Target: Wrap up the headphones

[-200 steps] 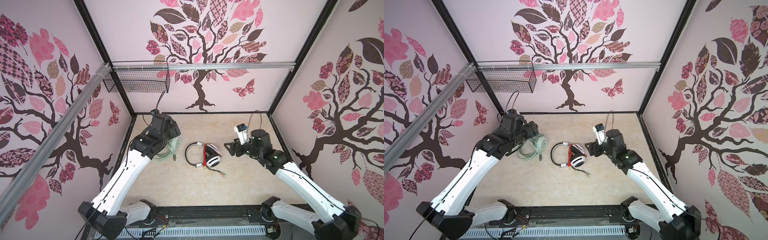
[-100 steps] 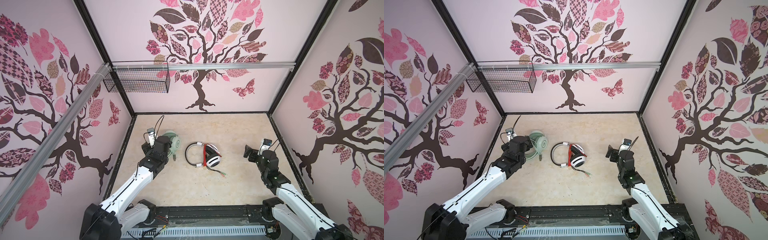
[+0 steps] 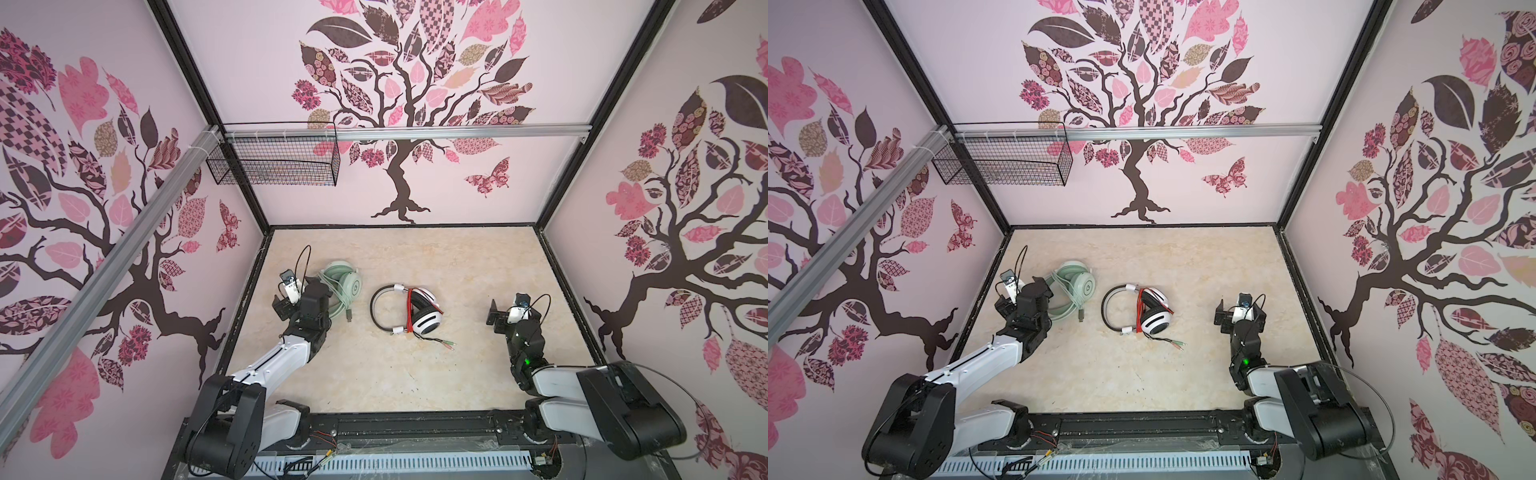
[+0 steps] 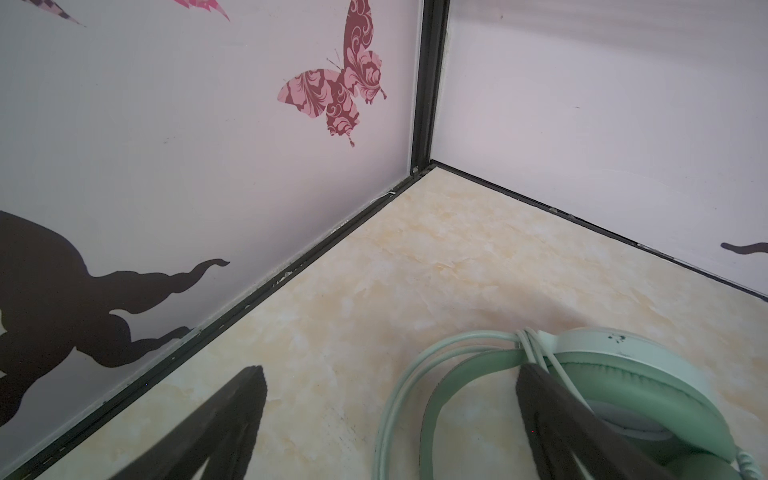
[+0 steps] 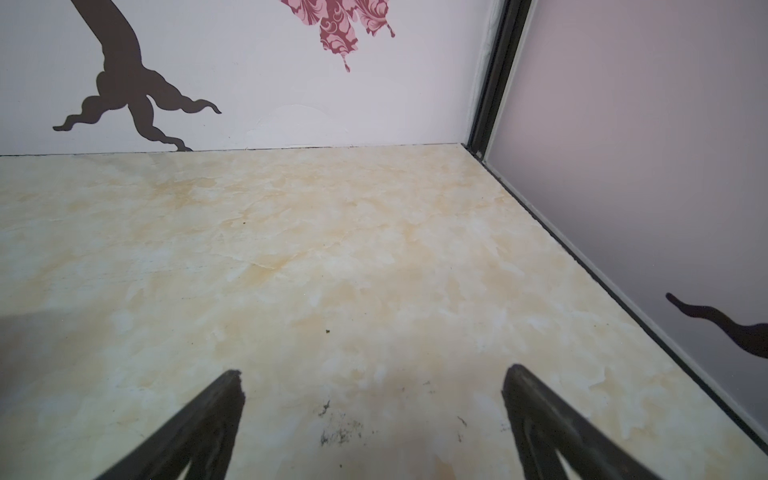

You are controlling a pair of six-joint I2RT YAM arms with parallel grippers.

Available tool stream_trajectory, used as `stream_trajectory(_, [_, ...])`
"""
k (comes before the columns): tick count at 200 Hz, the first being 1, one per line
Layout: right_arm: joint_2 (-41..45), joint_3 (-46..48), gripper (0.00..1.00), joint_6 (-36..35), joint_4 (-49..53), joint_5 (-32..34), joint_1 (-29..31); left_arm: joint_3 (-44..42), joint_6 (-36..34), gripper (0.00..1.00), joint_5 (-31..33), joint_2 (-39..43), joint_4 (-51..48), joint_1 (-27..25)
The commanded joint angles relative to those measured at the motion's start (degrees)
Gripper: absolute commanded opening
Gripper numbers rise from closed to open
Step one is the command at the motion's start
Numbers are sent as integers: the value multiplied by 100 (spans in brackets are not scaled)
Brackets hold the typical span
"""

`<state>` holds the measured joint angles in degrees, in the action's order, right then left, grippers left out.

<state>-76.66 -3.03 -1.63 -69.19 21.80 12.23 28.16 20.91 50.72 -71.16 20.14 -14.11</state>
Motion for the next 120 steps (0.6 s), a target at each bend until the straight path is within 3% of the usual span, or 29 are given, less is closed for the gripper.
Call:
stream_trajectory(1, [-849, -166, 100, -234, -1679, 72, 0, -312, 40, 97, -41, 58, 881, 256])
stream_trajectory(21, [-1821, -56, 100, -325, -3020, -9, -12, -500, -256, 97, 30, 109, 1251, 313])
stream_trajectory(51, [-1460, -326, 100, -189, -1949, -77, -95, -478, -922, 97, 25, -130, 1524, 355])
stream_trajectory(81, [-1492, -274, 99, -191, -2106, -75, -111, -648, -1422, 97, -30, -249, 1835, 374])
stream_trajectory(95, [-1509, -224, 100, -183, -2219, -36, -115, -654, -1165, 97, 281, -547, 1854, 441])
stream_trajectory(120, [-1478, -504, 99, -44, -1682, 200, -132, -793, -942, 97, -99, -824, 2256, 675])
